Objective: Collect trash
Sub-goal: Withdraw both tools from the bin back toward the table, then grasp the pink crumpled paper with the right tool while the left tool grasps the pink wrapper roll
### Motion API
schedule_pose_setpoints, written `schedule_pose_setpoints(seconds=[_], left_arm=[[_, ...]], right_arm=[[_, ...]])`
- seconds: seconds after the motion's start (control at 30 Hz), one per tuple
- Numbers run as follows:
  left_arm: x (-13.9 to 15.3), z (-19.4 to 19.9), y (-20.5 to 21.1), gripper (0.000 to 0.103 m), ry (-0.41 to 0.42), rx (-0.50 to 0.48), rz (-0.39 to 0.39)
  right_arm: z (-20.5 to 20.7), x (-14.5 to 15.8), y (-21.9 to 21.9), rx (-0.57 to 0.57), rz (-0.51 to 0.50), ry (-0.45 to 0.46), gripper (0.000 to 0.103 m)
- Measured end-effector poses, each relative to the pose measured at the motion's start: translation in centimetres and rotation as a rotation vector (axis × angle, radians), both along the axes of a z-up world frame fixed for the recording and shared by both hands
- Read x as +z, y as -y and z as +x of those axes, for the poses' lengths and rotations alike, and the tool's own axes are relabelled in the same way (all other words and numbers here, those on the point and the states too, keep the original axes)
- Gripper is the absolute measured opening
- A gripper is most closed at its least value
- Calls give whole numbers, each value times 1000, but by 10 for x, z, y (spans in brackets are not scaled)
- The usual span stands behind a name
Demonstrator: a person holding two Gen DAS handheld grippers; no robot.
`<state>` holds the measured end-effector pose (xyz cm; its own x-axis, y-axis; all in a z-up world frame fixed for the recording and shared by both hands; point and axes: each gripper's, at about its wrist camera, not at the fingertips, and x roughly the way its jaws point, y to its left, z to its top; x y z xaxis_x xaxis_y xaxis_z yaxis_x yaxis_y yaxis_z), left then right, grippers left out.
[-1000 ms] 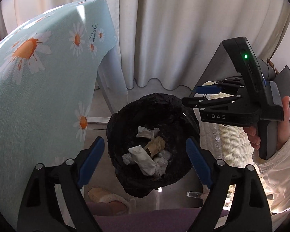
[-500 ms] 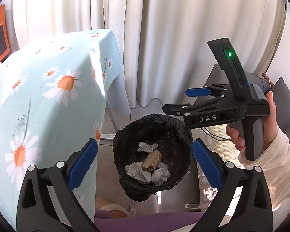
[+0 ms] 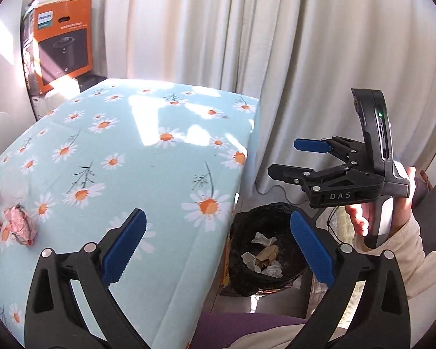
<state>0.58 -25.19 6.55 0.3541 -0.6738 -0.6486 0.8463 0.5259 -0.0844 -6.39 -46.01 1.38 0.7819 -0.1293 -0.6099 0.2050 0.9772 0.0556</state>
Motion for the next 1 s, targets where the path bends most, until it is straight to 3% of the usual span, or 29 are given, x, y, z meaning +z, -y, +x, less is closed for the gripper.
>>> schedule_pose_setpoints(seconds=[0.2, 0.37, 0.53, 0.77, 1.0], left_arm=[[17, 28, -68, 97, 40, 214, 5], [20, 57, -129, 97, -1, 374, 2], [18, 81, -181, 97, 13, 517, 51], [13, 105, -235, 97, -9, 592, 59], [5, 132, -275, 97, -48, 608, 72]], right_arm=[[36, 11, -45, 140, -5, 6, 90], [68, 11, -85, 269, 26, 0, 90], [100, 12, -132, 390, 22, -17, 90], [144, 9, -192, 509, 31, -59, 90], [181, 5, -239, 577, 22, -104, 90]])
